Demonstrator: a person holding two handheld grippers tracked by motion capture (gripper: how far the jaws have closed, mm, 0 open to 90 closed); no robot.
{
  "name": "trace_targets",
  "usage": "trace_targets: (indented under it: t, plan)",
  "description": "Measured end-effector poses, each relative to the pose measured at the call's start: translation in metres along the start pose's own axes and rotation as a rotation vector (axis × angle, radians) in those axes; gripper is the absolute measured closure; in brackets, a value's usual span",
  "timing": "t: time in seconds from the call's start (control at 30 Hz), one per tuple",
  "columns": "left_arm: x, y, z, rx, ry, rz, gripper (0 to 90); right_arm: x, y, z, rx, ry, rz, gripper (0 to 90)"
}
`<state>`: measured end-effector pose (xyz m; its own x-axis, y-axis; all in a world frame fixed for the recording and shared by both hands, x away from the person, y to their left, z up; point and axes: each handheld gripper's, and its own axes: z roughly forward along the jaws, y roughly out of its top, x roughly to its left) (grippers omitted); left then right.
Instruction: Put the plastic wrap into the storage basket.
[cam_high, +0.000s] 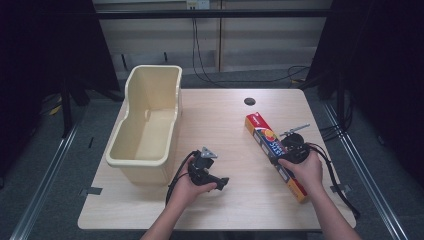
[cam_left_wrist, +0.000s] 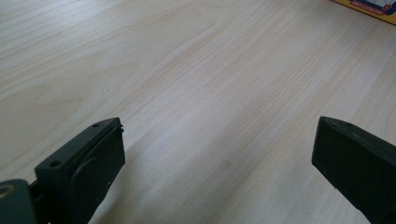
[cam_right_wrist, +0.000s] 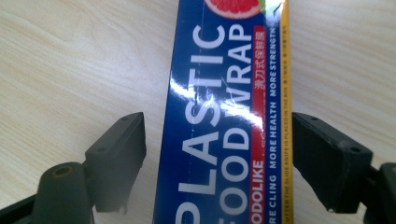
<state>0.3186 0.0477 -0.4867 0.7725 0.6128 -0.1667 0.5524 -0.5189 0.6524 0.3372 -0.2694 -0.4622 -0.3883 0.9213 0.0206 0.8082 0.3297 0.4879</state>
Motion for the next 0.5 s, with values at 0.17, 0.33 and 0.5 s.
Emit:
trace_targets:
  t: [0.17, 0.33, 0.5]
  plan:
    - [-0.0001, 0.0003, -0.0002, 0.003, -0.001, 0.005, 2.4, 0.0002, -0.0008, 0.0027, 0.018, 0.005, 0.008, 22.4]
    - [-0.0009, 0.0002, -0.0003, -0.009, 0.002, -0.01, 2.4, 0.0015, -0.0009, 0.0049, 0.032, 0.0, 0.005, 26.0]
    - [-0.0006, 0.0011, -0.0012, -0.004, -0.001, 0.001, 2.4, 0.0036, -0.0011, 0.0077, 0.045, -0.028, -0.001, 33.2]
